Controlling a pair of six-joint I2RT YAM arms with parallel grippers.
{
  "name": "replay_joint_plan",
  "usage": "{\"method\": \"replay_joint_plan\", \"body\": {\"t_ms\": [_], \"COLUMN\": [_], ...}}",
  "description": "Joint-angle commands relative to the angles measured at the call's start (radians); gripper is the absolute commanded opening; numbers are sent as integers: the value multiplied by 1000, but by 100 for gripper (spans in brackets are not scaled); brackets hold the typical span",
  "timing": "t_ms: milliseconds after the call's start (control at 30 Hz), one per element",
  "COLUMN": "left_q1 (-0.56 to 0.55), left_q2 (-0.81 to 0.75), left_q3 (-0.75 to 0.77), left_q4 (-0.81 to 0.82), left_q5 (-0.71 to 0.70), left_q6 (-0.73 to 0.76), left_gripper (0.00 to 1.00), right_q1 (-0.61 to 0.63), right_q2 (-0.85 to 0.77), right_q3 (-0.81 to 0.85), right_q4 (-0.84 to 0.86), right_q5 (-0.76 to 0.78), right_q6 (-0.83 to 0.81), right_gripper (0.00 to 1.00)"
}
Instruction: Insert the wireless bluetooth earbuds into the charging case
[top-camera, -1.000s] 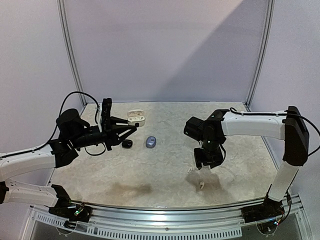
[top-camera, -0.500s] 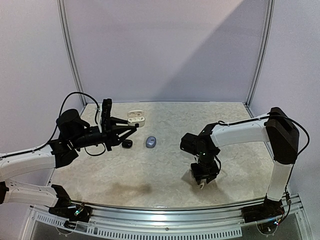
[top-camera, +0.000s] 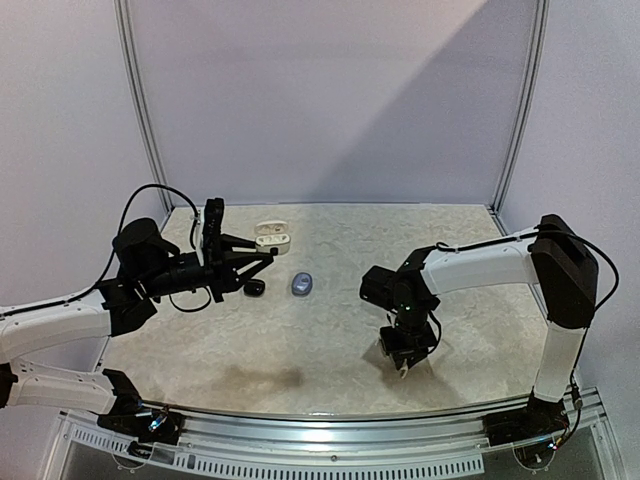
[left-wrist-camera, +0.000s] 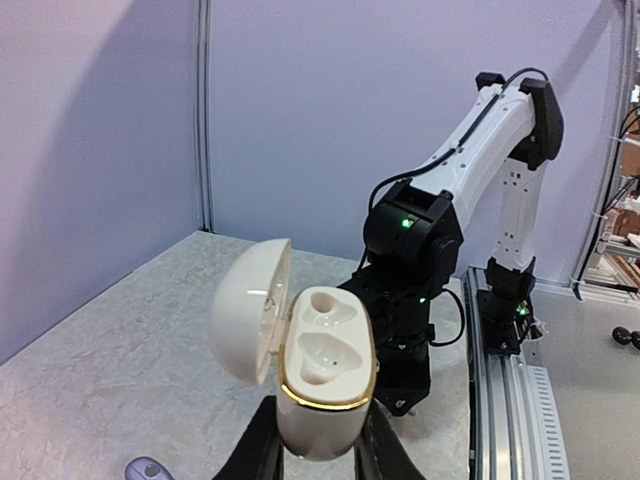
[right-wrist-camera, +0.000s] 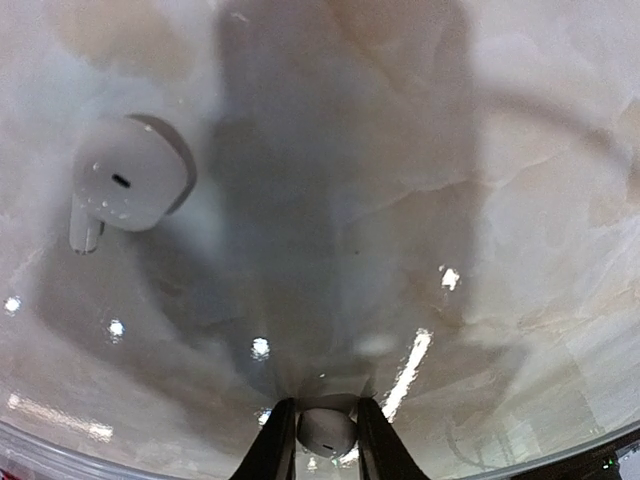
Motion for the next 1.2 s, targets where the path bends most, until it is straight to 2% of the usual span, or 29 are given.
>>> {"method": "replay_joint_plan", "body": {"t_ms": [0,233,333,433,467,500,633,733,933,1167], "left_q1": [9,9,9,8,6,5,1,1,1,3], "left_q2": [-12,-14,-14,-6,1,2,-4,-14,-23,-24], "left_q3": [-11,-12,-17,-30,-37,-41,-50,-50,-46,-40], "left_q4": [-3,1,37,104,158,176,221,221,206,201], "left_q5": [5,0,-28,-53,-58,-62,-94,-103,-64,-53], "left_q6": [13,14,20,48,101,121,183,176,131,52], "left_gripper": [0,0,0,0,0,0,0,0,0,0], "right_q1": [7,7,13,65,147,177,232,231,232,232], "right_q2": [41,30,-23,-115,-207,-232,-355,-400,-361,-317], "right_q3": [4,69,192,348,414,400,266,183,165,180], "right_q4": [-30,-75,-101,-35,167,276,737,1024,1232,1241], "right_q5": [25,44,133,245,346,373,342,287,145,100], "right_q6": [-2,-31,-85,-199,-349,-403,-685,-770,-940,-1035], "right_gripper": [19,2,0,0,0,0,0,0,0,0]}}
